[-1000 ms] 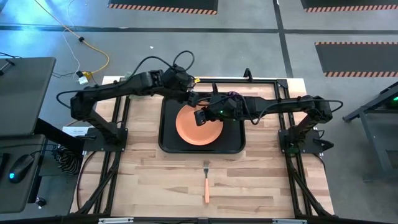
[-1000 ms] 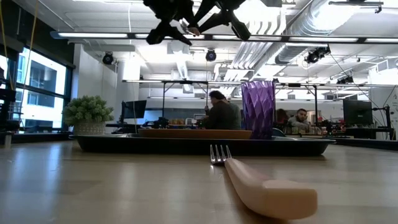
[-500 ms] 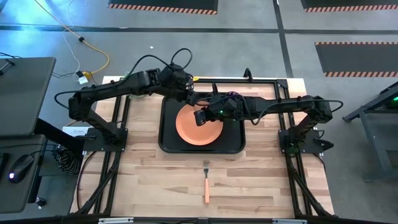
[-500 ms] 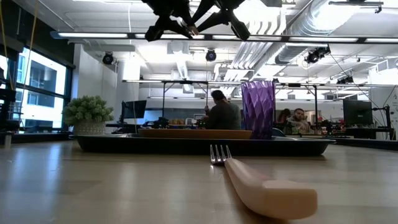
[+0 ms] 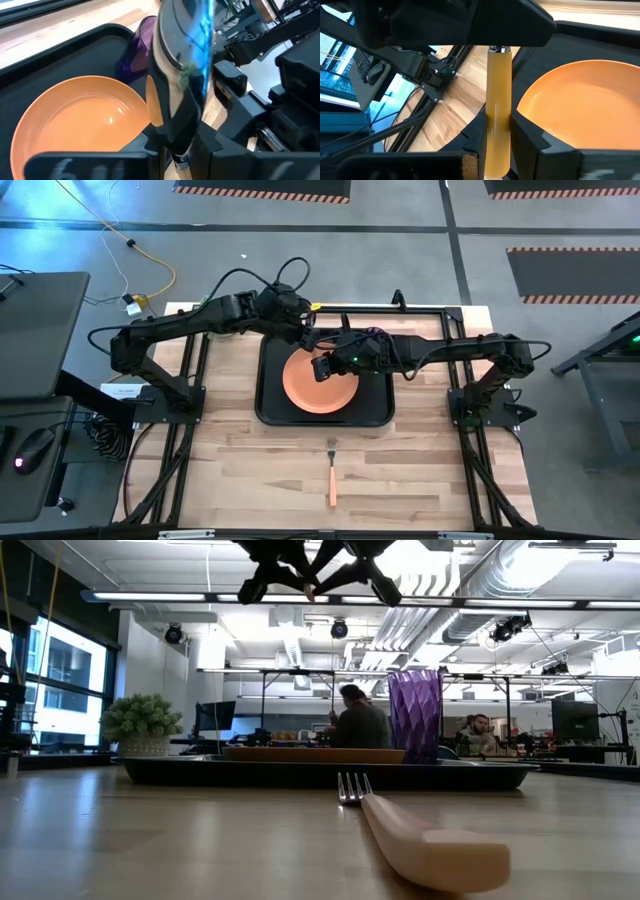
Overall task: Pick and place plate/cup/fork/spoon on tray
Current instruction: Put the yellow spoon to the left side of the orange plate on the black serving tray
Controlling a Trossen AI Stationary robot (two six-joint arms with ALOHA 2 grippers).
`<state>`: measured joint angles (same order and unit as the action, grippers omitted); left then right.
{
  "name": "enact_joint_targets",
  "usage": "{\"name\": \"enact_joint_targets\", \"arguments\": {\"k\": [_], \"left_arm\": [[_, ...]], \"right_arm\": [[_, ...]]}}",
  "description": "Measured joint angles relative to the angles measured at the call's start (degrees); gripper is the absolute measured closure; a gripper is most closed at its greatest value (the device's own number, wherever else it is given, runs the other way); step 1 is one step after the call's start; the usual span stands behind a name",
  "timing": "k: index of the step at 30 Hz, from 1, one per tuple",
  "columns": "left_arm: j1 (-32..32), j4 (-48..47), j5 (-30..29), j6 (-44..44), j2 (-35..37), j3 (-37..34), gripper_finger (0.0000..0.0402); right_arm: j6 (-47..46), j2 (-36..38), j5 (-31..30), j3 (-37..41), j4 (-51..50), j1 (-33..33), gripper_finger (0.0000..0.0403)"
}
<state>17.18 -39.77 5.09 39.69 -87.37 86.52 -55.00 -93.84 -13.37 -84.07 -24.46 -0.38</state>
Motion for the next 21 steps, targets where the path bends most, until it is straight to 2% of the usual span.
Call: {"name": "enact_joint_targets", "arguments": {"k": [6,11,21], "left_arm": [[-0.2,0.1,0.9,-1.3,0.0,0.0,0.0372],[0.1,-1.8,-0.5,-3.0,-0.1,-0.2,0.0384],[0.6,-4.0,0.4,-6.6,0.7,-0.1,0.0387]], "right_arm": [[0.0,0.0,0.0,0.0,-0.3,0.0,0.0339],[-0.2,0.2,0.1,0.0,-0.2,0.0,0.0338],[0.6,0.2,-0.1,0.0,-0.1,0.0,0.0336]]}}
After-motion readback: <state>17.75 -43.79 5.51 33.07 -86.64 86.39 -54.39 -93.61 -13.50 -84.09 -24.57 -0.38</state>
